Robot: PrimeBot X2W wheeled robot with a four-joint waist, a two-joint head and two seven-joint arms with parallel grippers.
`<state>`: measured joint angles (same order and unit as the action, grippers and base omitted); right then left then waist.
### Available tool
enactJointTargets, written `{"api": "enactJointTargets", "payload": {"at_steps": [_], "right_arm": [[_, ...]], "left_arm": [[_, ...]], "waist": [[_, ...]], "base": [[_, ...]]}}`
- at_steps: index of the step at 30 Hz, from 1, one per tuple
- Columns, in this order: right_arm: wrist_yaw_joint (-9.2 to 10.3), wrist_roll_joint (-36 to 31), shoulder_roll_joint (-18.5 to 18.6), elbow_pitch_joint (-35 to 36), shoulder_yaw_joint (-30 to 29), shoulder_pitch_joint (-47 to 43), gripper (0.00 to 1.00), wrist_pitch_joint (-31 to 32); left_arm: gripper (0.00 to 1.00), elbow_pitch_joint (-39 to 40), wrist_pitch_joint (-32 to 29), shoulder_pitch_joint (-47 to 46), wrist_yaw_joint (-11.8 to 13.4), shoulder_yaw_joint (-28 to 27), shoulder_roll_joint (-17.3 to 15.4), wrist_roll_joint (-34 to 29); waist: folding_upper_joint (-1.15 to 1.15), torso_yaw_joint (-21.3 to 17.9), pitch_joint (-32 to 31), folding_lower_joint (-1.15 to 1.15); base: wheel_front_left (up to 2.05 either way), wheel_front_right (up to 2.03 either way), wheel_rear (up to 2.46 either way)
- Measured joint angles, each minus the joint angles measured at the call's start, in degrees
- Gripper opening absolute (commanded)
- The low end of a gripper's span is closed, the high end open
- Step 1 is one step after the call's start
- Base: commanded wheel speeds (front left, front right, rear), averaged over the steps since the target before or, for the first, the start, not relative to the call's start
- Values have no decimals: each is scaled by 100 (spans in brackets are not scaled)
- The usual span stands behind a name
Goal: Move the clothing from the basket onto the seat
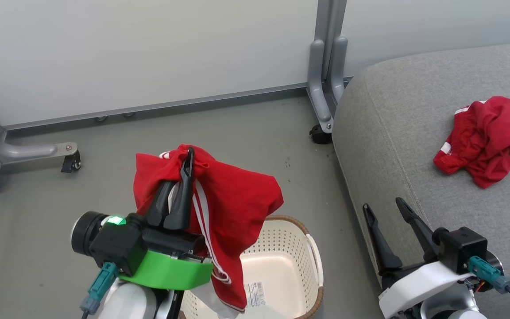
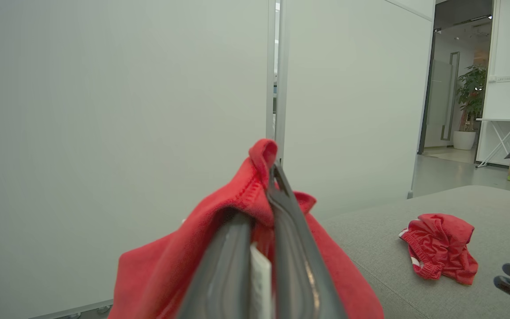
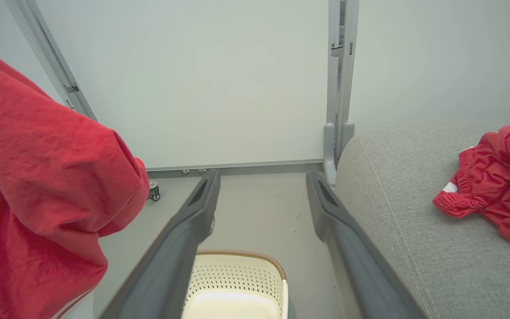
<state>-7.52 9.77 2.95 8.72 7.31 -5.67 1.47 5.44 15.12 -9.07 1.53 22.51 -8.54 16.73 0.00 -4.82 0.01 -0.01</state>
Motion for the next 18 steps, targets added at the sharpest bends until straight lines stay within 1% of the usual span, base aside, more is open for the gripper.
{"api": "enactJointTargets", "payload": {"at_steps": [13,16,18], "right_arm": [[0,10,-5,51,19,-10,100,44],[1,10,-3,93,132,4,100,49],[1,20,29,119,334,76,100,57]], "left_arm": [[0,5,0,2,0,49,16,54],[0,12,0,-3,0,68,20,53],[0,26,0,-7,-1,90,24,52]], "waist": [[0,1,19,0],[0,11,38,0],[0,22,59,0]], "base": [[0,0,0],[0,0,0],[0,0,0]]}}
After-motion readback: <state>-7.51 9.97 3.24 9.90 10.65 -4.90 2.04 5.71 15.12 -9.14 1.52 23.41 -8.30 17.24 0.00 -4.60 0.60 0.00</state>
